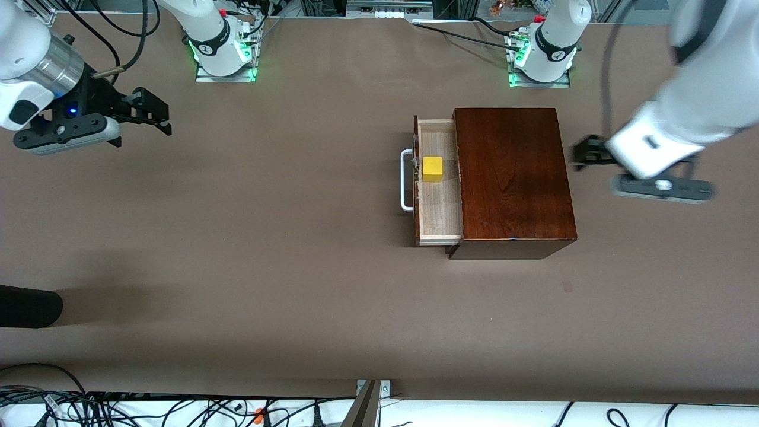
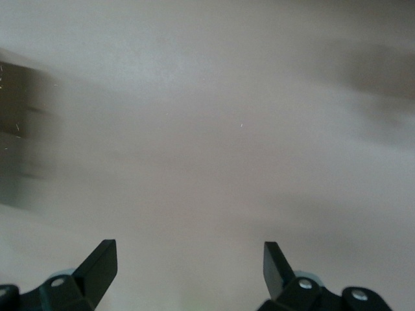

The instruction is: Open drawer, take yellow block, close drawer

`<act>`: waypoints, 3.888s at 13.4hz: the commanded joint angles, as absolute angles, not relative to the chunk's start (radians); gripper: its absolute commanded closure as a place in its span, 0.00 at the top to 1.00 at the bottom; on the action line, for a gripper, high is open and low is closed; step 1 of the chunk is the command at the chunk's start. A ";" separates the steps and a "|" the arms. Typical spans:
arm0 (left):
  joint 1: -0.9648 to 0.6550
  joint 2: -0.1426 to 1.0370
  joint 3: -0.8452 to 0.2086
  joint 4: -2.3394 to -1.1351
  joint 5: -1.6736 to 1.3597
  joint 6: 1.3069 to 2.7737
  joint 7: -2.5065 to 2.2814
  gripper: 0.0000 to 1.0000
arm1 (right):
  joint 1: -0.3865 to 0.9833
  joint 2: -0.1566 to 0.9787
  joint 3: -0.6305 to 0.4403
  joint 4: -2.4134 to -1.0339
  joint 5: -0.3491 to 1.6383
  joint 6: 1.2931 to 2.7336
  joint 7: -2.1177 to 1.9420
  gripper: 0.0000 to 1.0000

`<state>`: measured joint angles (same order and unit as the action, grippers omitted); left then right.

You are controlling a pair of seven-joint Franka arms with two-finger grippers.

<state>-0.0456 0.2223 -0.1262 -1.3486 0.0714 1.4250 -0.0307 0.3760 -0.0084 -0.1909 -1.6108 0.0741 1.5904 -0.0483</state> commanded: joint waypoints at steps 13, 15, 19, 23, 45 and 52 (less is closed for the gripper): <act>-0.075 -0.006 -0.043 -1.672 0.032 1.543 -0.028 1.00 | 0.814 0.295 0.043 -1.481 0.055 1.934 -0.170 1.00; -0.075 -0.005 -0.041 -1.671 0.032 1.546 -0.028 1.00 | 0.875 0.392 0.043 -1.373 0.012 1.939 -0.227 1.00; -0.078 0.006 -0.043 -1.646 0.032 1.529 -0.028 1.00 | 0.933 0.495 0.043 -1.307 -0.103 1.948 -0.238 1.00; -0.078 0.009 -0.043 -1.637 0.032 1.525 -0.028 1.00 | 0.945 0.555 0.043 -1.305 -0.152 1.973 -0.336 1.00; -0.078 0.023 -0.041 -1.634 0.032 1.526 -0.028 1.00 | 0.960 0.859 0.041 -1.069 -0.155 2.071 -0.436 0.99; -0.078 0.023 -0.043 -1.634 0.032 1.525 -0.028 1.00 | 0.959 0.870 0.038 -1.068 -0.158 2.049 -0.448 0.68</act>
<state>-0.0723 0.0196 -0.0470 -1.6492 0.0581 1.5417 -0.0203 0.9524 0.8550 0.0419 -1.1037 -0.1427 2.0798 -0.4368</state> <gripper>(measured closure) 0.000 0.106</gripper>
